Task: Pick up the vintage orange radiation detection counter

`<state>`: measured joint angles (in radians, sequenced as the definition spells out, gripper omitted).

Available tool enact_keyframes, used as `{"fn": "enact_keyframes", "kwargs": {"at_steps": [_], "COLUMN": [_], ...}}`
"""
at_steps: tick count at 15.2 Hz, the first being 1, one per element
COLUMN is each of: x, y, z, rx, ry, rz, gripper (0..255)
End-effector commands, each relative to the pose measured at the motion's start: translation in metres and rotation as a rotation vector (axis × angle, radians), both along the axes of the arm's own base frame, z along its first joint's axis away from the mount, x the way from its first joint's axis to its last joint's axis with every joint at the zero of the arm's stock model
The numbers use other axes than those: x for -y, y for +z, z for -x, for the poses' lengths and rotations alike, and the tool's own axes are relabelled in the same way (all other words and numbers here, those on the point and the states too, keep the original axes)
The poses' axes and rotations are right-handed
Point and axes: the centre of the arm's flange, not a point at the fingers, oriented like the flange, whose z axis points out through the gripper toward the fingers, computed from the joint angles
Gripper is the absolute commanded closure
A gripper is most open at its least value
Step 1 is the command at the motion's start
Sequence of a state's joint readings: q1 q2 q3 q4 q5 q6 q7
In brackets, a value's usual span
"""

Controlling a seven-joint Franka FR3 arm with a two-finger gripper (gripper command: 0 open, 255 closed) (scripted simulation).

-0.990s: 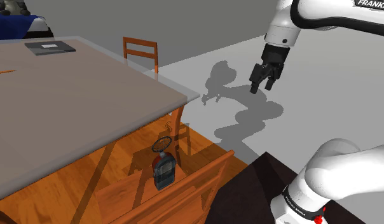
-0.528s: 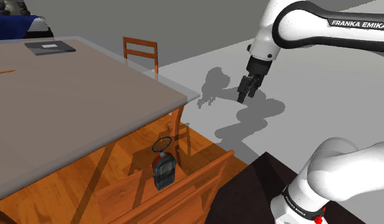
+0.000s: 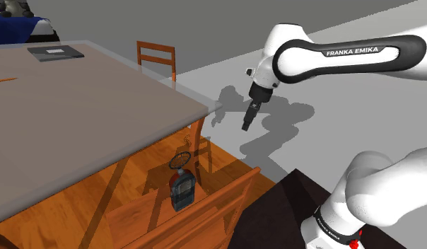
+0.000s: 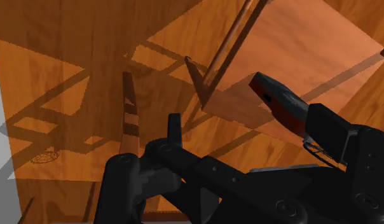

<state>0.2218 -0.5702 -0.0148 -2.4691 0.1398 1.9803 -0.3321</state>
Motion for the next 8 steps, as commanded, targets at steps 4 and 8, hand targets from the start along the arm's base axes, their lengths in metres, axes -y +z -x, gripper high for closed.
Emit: {"fn": "enact_keyframes", "kwargs": {"at_steps": [4, 8], "x": [-0.038, -0.073], "y": [-0.042, -0.074], "z": [-0.025, -0.037], "rx": [0.057, 0.099], "ry": [0.216, 0.387], "rz": [-0.033, -0.060], "gripper": [0, 0]}}
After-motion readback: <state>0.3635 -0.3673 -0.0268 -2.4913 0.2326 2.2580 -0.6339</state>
